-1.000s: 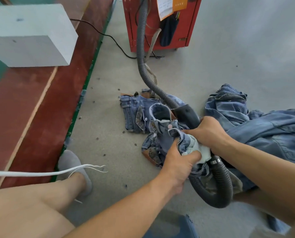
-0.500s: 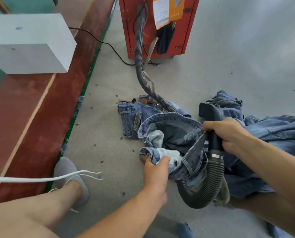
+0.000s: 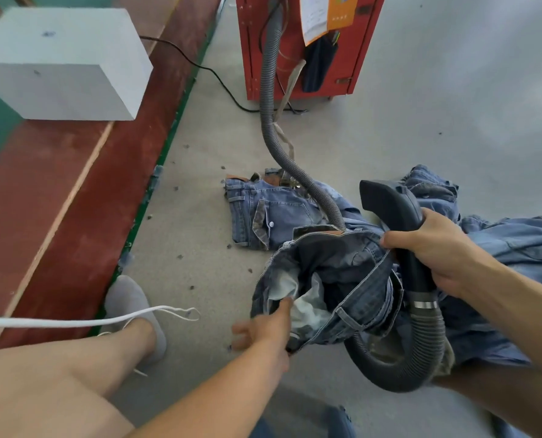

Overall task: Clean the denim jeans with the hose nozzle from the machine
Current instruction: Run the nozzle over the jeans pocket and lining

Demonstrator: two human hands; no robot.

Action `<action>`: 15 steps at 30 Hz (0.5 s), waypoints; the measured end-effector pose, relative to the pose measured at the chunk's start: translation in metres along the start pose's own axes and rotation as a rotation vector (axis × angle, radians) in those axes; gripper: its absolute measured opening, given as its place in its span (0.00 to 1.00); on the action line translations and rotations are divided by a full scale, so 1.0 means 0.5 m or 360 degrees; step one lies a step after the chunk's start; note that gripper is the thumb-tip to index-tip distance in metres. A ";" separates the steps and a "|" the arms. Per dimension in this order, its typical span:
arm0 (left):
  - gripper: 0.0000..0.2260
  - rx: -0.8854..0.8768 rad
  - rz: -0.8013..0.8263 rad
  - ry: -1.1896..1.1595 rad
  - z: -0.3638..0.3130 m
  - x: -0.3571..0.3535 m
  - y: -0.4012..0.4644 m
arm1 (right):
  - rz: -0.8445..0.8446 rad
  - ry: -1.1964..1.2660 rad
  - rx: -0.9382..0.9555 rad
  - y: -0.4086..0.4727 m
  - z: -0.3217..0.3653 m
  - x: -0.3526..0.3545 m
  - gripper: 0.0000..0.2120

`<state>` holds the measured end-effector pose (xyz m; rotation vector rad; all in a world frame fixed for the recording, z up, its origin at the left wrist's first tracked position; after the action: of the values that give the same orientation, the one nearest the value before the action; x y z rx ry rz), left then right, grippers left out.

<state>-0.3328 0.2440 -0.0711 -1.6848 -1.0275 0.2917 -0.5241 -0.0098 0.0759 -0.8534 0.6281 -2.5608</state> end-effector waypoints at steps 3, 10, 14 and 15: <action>0.24 0.0393 0.0424 -0.0527 0.039 -0.056 0.020 | -0.0027 -0.0037 0.0045 -0.006 0.007 0.000 0.14; 0.26 -0.0029 0.0846 -0.0691 -0.096 -0.117 -0.010 | 0.0004 0.0095 -0.0169 0.006 -0.011 0.020 0.10; 0.24 0.0079 0.1191 -0.0798 -0.128 -0.148 -0.061 | -0.0022 0.0281 -0.0347 0.014 -0.032 0.063 0.08; 0.22 0.0062 0.1225 -0.0809 -0.135 -0.153 -0.066 | -0.0026 0.0297 -0.0366 0.016 -0.037 0.073 0.08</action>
<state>-0.3505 0.1434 -0.0388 -1.9599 -0.6603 1.2798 -0.5613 -0.0281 0.0757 -0.6953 0.9907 -2.6378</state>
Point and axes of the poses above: each hand's wrist, its own y-axis towards the middle knuckle, its own x-axis out of the back of the hand, z = x × y, the point moved 10 cm from there along y, towards the middle knuckle, and after that the axes turned 14 degrees about -y, right-handed, at the moved point
